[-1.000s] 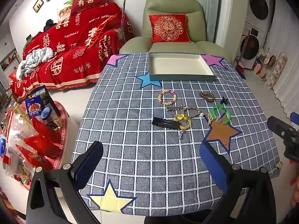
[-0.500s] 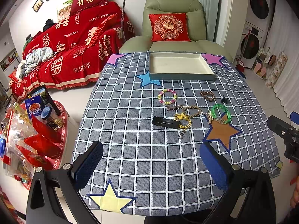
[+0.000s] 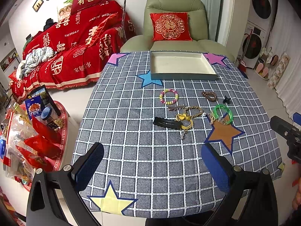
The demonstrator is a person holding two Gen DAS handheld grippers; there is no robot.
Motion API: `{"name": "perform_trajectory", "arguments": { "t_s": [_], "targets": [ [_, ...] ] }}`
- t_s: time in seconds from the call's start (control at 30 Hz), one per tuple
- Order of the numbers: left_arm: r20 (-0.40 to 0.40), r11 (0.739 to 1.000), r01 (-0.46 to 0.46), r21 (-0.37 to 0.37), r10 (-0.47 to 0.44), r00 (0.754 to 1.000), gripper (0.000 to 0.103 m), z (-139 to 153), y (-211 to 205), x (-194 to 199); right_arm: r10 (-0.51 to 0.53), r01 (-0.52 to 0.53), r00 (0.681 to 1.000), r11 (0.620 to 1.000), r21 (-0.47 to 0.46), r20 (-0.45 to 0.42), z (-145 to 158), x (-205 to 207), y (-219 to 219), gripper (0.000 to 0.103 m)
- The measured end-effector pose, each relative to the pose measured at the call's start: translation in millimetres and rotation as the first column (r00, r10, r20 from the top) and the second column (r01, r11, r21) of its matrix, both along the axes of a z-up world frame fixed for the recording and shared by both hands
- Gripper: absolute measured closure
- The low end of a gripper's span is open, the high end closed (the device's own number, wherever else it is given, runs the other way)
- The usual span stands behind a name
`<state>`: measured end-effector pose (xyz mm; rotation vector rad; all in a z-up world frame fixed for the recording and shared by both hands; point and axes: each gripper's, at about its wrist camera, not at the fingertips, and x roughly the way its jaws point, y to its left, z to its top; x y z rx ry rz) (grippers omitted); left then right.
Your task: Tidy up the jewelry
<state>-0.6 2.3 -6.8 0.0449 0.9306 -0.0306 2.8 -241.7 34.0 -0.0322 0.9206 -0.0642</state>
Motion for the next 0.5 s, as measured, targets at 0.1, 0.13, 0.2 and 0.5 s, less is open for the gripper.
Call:
{"name": "perform_trajectory", "arguments": {
  "t_s": [0.1, 0.13, 0.2, 0.5],
  "targets": [
    [0.001, 1.000, 0.001, 0.001, -0.001, 1.000, 0.000, 0.3, -0.4, 0.2, 0.000, 0.000, 1.000, 1.000, -0.001, 0.001, 0.5, -0.2, -0.8, 0.000],
    [0.001, 1.000, 0.001, 0.001, -0.001, 1.000, 0.000, 0.6, -0.5, 0.3, 0.000, 0.000, 1.000, 1.000, 0.000, 0.001, 0.3, -0.1, -0.8, 0.000],
    [0.001, 1.000, 0.001, 0.001, -0.001, 1.000, 0.000, 0.3, -0.5, 0.3, 0.000, 0.000, 1.000, 1.000, 0.000, 0.001, 0.3, 0.0, -0.7, 0.000],
    [-0.001, 1.000, 0.001, 0.000, -0.001, 1.000, 0.000, -1.7, 0.3, 0.5, 0.000, 0.000, 1.000, 1.000, 0.000, 0.001, -0.6, 0.7, 0.3, 0.000]
  ]
}}
